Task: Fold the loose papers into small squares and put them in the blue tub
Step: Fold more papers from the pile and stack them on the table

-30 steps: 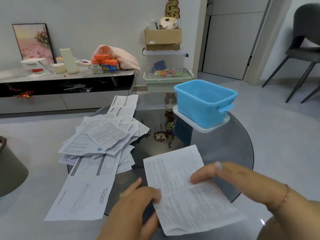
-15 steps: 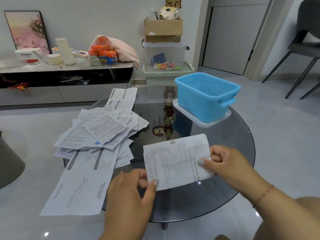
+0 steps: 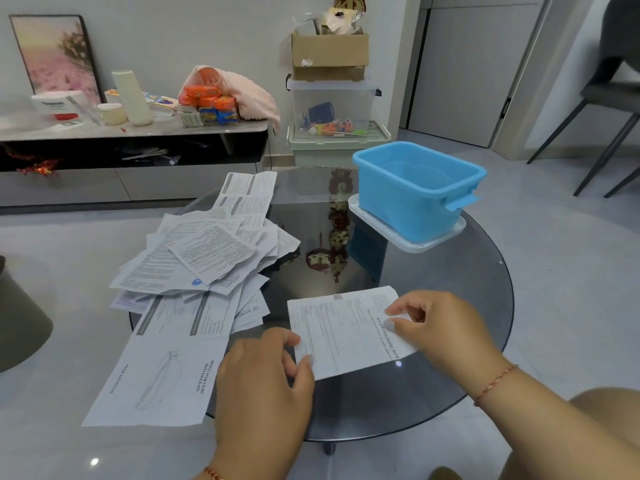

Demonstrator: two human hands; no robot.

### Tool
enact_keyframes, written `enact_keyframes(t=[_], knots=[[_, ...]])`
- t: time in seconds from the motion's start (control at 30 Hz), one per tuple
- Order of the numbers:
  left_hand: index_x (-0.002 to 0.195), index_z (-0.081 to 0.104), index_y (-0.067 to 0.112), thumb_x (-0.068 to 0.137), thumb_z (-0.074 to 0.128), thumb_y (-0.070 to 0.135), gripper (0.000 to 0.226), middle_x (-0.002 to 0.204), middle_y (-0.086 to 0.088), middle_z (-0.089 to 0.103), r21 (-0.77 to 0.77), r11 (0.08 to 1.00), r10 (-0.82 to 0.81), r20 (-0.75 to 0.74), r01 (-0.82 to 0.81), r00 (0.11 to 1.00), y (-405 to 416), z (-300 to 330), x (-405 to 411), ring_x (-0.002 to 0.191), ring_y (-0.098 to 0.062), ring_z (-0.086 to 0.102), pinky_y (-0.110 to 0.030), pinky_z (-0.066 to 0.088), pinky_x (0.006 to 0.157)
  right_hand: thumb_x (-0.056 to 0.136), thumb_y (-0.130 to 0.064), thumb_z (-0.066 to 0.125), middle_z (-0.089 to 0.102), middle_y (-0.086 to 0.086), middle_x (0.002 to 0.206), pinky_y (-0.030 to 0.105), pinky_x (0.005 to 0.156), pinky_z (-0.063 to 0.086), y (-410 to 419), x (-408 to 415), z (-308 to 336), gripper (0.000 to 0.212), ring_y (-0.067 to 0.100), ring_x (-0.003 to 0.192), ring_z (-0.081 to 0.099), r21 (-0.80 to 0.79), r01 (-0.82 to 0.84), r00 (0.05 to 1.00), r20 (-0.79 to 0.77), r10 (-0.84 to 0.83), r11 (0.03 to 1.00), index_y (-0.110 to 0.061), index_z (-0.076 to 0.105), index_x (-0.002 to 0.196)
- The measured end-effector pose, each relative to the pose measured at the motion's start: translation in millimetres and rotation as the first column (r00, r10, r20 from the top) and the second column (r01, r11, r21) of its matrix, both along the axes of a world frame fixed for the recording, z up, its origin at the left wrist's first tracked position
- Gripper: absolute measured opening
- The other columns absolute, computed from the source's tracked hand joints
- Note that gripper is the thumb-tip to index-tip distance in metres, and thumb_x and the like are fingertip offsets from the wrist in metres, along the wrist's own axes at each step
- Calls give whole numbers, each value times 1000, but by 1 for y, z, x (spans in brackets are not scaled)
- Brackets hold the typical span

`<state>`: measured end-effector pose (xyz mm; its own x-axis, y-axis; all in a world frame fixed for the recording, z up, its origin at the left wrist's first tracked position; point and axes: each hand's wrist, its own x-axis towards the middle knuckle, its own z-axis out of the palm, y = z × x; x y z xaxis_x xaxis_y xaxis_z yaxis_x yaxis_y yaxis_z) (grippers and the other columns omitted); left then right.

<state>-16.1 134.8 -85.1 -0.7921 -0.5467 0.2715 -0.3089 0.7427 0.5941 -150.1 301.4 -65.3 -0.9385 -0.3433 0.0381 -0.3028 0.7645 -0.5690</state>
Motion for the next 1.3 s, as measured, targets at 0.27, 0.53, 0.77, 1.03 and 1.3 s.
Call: enact_keyframes(t=[0.27, 0.53, 0.77, 1.03, 1.3], knots=[[100, 72, 16, 80, 50, 38, 38, 111, -1, 67, -539, 779, -428, -81, 322, 900, 9, -19, -2, 104, -20, 60, -41, 34, 99, 83, -38, 68, 47, -18, 68, 18, 55, 34, -2, 1, 2, 15, 7, 73, 53, 41, -2, 1000, 9, 2, 999, -33, 69, 97], [113, 70, 16, 83, 35, 68, 69, 116, -3, 67, -554, 702, -447, 147, 448, 882, 17, -29, 0, 108, -20, 64, -46, 30, 99, 93, -42, 48, 47, -13, 112, 18, 86, 33, -14, 16, 15, 31, 5, 103, 38, 163, -178, 913, -341, 225, 971, -33, 58, 121], [109, 71, 26, 88, 19, 69, 71, 119, 9, 66, -338, 795, -481, 152, 503, 863, 10, -19, 3, 110, -9, 62, -23, 49, 88, 88, -37, 59, 55, -18, 90, 14, 77, 40, -15, 25, 5, 17, 1, 87, 46, 111, -381, 898, -191, 396, 918, -27, 72, 90], [101, 73, 21, 80, 45, 60, 52, 115, 11, 65, -353, 802, -493, 64, 482, 868, 4, -19, 5, 110, -4, 60, -13, 42, 89, 76, -41, 69, 46, -16, 84, 19, 75, 34, -23, 29, -6, 21, 5, 89, 39, 60, -306, 948, -71, 310, 950, -37, 48, 75], [84, 68, 18, 82, 53, 51, 36, 82, 5, 54, -537, 707, -517, 51, 460, 854, -3, -14, -1, 72, -15, 51, -28, 44, 58, 71, -43, 72, 45, -10, 96, 25, 80, 40, -31, 22, 4, 31, 12, 97, 40, 179, -271, 960, 115, 254, 946, -33, 44, 78]])
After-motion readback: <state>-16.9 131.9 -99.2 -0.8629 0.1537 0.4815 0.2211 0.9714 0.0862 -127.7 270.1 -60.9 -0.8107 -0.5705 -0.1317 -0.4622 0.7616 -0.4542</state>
